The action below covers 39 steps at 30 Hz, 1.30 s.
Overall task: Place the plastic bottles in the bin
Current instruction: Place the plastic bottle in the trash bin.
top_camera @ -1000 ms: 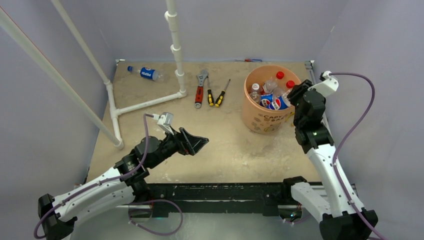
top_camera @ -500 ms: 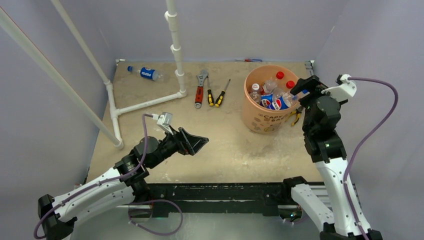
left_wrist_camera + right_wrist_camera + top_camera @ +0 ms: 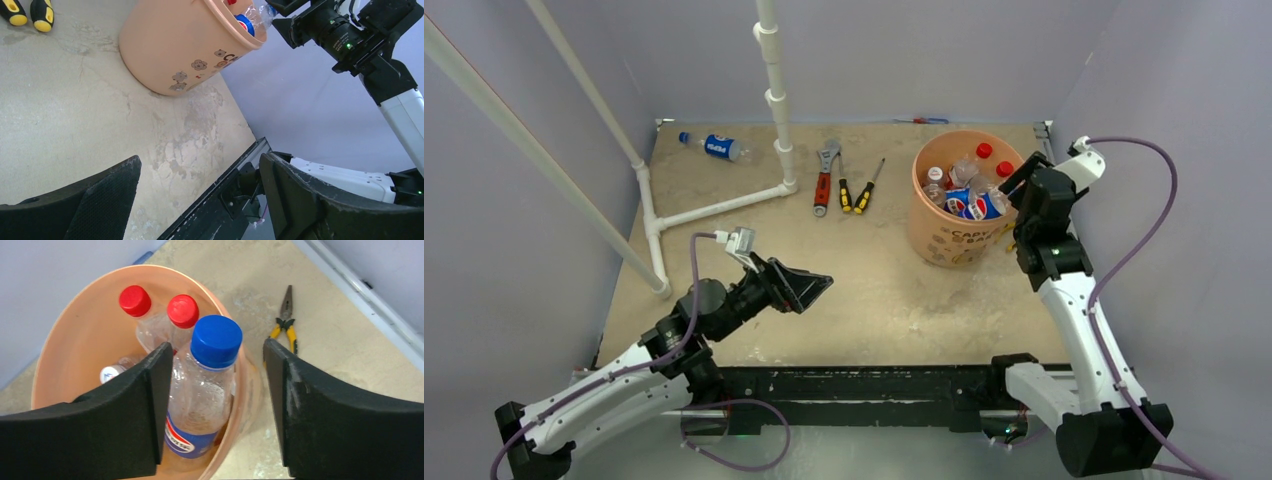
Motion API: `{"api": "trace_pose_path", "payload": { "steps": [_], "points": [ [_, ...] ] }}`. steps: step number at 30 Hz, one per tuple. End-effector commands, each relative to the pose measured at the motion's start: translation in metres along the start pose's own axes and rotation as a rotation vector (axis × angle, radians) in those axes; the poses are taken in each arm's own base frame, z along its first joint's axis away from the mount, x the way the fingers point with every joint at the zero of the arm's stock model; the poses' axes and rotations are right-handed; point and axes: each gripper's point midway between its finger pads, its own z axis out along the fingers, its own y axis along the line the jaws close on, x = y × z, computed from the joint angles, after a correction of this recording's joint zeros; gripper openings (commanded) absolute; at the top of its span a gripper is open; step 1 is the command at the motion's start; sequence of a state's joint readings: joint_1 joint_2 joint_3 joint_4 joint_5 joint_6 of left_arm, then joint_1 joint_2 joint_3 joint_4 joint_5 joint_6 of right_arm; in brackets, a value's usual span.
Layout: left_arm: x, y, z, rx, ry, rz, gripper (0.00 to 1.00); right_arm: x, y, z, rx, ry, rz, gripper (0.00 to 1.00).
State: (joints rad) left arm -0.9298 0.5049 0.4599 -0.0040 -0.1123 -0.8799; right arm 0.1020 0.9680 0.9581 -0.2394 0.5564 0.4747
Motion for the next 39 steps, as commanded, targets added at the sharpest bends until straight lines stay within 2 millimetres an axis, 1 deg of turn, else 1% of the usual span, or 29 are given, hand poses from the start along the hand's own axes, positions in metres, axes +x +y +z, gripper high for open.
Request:
{"api": "trace_pose_path", "payload": {
  "steps": [1,3,5,8,12,14,16,18,20,22,24,25,27,29,33,36,37,38,39],
  "points": [
    [-0.003,0.003,0.001,-0.011,-0.017,0.004,0.88,-0.014,0.014,0.003,-0.062,-0.056,0.044,0.59],
    [-0.003,0.003,0.001,-0.012,-0.016,0.01,0.88,-0.016,0.021,0.001,-0.101,-0.059,0.053,0.49],
    [-0.002,0.005,0.001,-0.018,-0.018,0.011,0.88,-0.017,0.026,-0.001,-0.135,-0.057,0.058,0.4],
    [0.0,0.008,0.002,-0.024,-0.013,0.012,0.88,-0.019,0.035,-0.006,-0.191,-0.06,0.064,0.33],
    [0.004,0.01,0.006,-0.025,0.0,0.006,0.88,-0.016,0.049,-0.006,-0.258,-0.036,0.053,0.24],
    [0.007,0.01,0.008,-0.025,0.008,0.006,0.88,-0.008,0.048,-0.002,-0.247,-0.006,0.038,0.19],
    [0.008,0.011,0.009,-0.027,0.012,0.004,0.88,0.007,0.042,0.004,-0.211,0.033,0.02,0.17],
    [0.007,0.01,0.01,-0.024,0.007,0.003,0.88,0.022,0.034,0.004,-0.193,0.058,0.023,0.17],
    [0.006,0.009,0.011,-0.02,0.004,0.002,0.88,0.033,0.028,0.001,-0.196,0.063,0.036,0.18],
    [0.005,0.008,0.012,-0.019,0.003,0.007,0.88,0.039,0.024,-0.001,-0.198,0.066,0.042,0.21],
    [0.004,0.007,0.013,-0.022,0.006,0.016,0.88,0.039,0.021,-0.004,-0.193,0.07,0.039,0.27],
    [0.003,0.006,0.013,-0.024,0.007,0.024,0.88,0.036,0.022,-0.006,-0.195,0.065,0.042,0.33],
    [-0.001,0.003,0.014,-0.027,0.005,0.035,0.88,0.025,0.023,-0.011,-0.203,0.048,0.048,0.5],
    [-0.006,0.0,0.015,-0.03,-0.002,0.045,0.88,0.008,0.026,-0.018,-0.211,0.025,0.06,0.62],
    [-0.018,-0.004,0.017,-0.059,-0.021,0.066,0.89,-0.031,0.034,-0.033,-0.233,-0.03,0.087,0.81],
    [-0.025,0.002,0.018,-0.13,-0.025,0.081,0.91,-0.065,0.039,-0.051,-0.255,-0.08,0.122,0.96],
    [-0.028,0.004,0.019,-0.158,-0.028,0.088,0.92,-0.078,0.039,-0.057,-0.26,-0.108,0.129,0.99],
    [-0.032,0.007,0.018,-0.188,-0.036,0.094,0.93,-0.093,0.044,-0.069,-0.298,-0.129,0.133,0.99],
    [-0.037,0.011,0.018,-0.225,-0.047,0.099,0.94,-0.1,0.048,-0.079,-0.33,-0.134,0.143,0.99]
  ]
}}
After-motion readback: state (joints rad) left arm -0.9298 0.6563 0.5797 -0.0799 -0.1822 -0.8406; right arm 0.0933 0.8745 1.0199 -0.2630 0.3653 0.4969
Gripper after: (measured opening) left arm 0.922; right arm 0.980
